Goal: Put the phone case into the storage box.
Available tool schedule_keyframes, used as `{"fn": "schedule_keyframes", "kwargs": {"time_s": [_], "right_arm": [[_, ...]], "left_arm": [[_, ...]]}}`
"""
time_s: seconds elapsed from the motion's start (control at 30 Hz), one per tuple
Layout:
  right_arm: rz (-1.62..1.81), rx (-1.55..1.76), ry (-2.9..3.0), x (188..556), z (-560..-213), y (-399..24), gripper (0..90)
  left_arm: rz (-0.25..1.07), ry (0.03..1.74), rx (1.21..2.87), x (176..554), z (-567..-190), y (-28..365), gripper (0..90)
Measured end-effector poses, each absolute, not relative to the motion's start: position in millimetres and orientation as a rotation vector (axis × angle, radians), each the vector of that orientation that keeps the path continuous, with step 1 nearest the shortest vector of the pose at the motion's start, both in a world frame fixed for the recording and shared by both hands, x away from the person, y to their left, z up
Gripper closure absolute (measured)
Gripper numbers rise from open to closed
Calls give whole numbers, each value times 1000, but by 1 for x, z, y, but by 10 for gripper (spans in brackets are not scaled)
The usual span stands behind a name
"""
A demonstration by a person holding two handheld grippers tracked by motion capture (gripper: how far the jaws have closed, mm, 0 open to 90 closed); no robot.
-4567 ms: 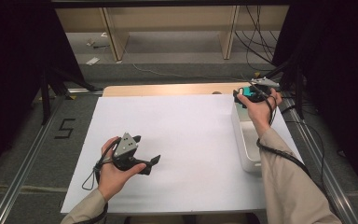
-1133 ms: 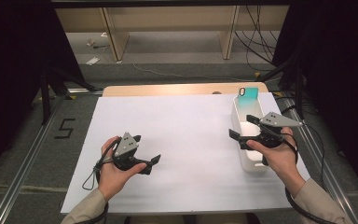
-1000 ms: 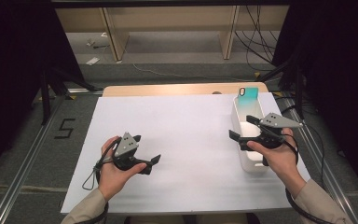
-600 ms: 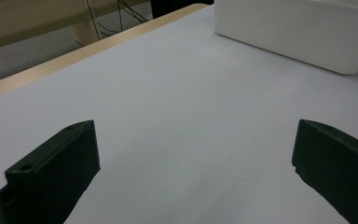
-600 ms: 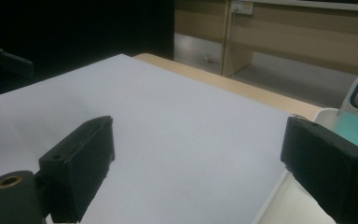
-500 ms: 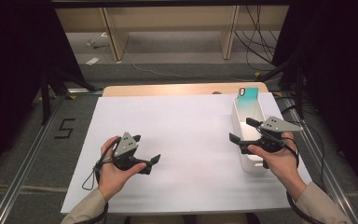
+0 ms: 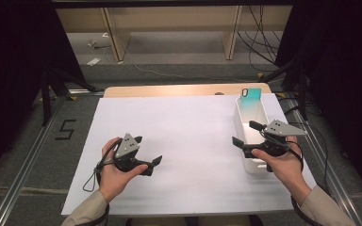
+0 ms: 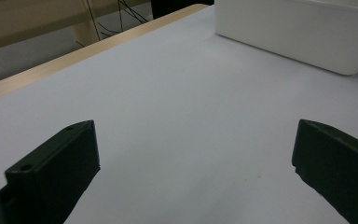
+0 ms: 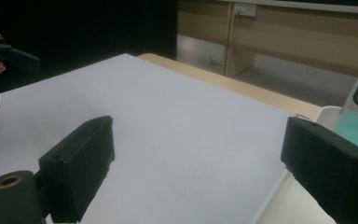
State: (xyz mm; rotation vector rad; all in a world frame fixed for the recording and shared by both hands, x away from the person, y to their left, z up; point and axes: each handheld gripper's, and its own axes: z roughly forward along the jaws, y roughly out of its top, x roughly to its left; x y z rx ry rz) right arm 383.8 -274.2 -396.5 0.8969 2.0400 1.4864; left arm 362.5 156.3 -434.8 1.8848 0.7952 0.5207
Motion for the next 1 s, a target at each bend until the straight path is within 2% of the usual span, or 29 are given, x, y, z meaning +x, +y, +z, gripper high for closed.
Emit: {"fn": "schedule_keyframes", "kwargs": {"time_s": [1.0], "right_arm": [[1504, 867, 2064, 379, -401, -273, 88]], "left_arm": [[511, 798, 1877, 363, -434, 156, 0]]}}
